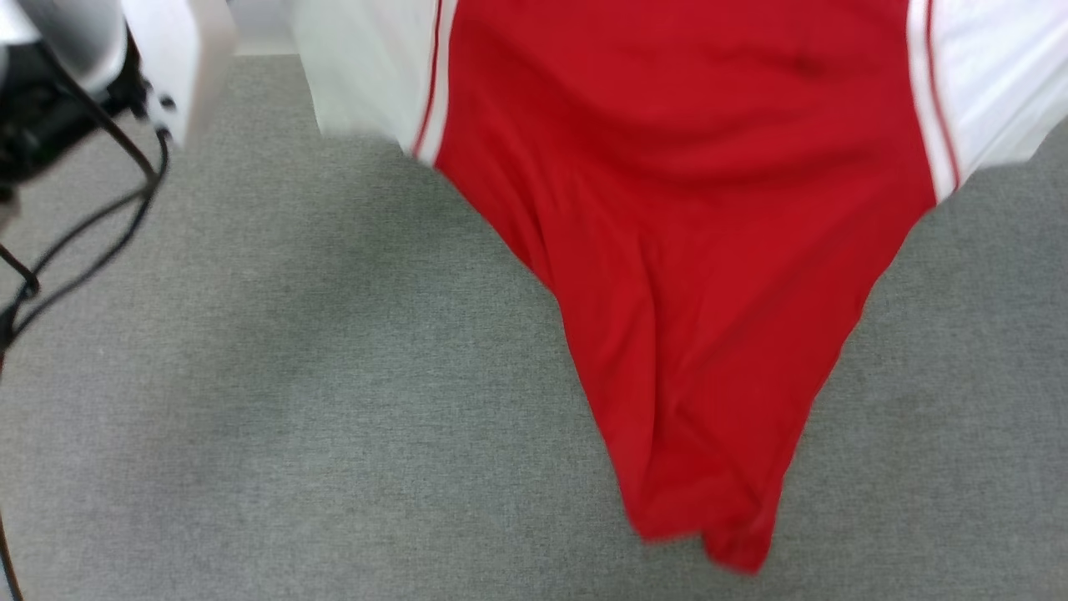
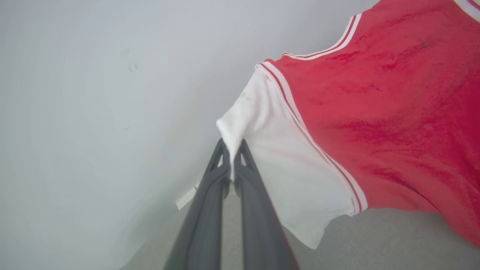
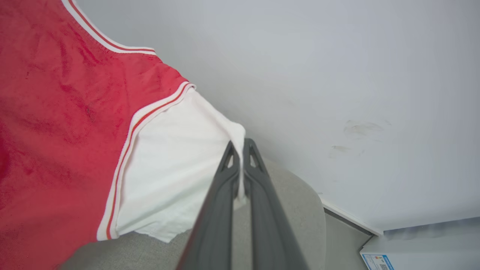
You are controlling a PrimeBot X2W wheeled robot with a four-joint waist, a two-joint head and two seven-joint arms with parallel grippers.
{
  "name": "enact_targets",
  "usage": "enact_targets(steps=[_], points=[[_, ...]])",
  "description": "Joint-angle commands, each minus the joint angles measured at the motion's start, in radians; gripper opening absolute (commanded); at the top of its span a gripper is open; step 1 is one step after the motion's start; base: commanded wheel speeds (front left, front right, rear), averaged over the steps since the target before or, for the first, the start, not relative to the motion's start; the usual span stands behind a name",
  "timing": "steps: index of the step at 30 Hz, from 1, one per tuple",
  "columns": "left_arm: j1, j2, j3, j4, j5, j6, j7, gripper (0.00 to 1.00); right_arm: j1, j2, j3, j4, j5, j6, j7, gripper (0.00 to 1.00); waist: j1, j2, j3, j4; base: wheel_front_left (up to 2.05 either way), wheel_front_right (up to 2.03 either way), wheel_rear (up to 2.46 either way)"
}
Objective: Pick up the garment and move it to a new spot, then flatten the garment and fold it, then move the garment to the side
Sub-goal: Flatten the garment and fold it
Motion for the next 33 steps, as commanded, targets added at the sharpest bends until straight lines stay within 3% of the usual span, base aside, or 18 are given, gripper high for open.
enact_targets(steps=[1,10,24,33], points=[[-0.04,-0.012,0.015,0.014,0.016,0.001,-0.033,0.0,-0.05,-0.001,-0.024,-0.003,-0.037,-0.001,-0.025,0.0,0.0001,0.0,-0.003,0.007,0.0,0.0,0.0],[-0.233,-0.079,0.067,0.116,0.094,0.001,-0.13,0.0,-0.28,0.086,-0.077,0.052,-0.184,-0.001,-0.041,0.0,0.0001,0.0,0.068,0.014,0.0,0.0,0.0],[-0.562,-0.19,0.123,0.454,0.25,0.014,-0.366,0.0,-0.715,0.296,-0.105,0.354,-0.461,-0.001,-0.207,0.0,0.0001,0.0,0.226,0.013,0.0,0.0,0.0],[-0.56,-0.241,0.102,0.594,0.25,0.007,-0.472,0.0,-0.778,0.373,-0.042,0.502,-0.492,-0.001,-0.292,0.0,0.0001,0.0,0.289,0.02,0.0,0.0,0.0]])
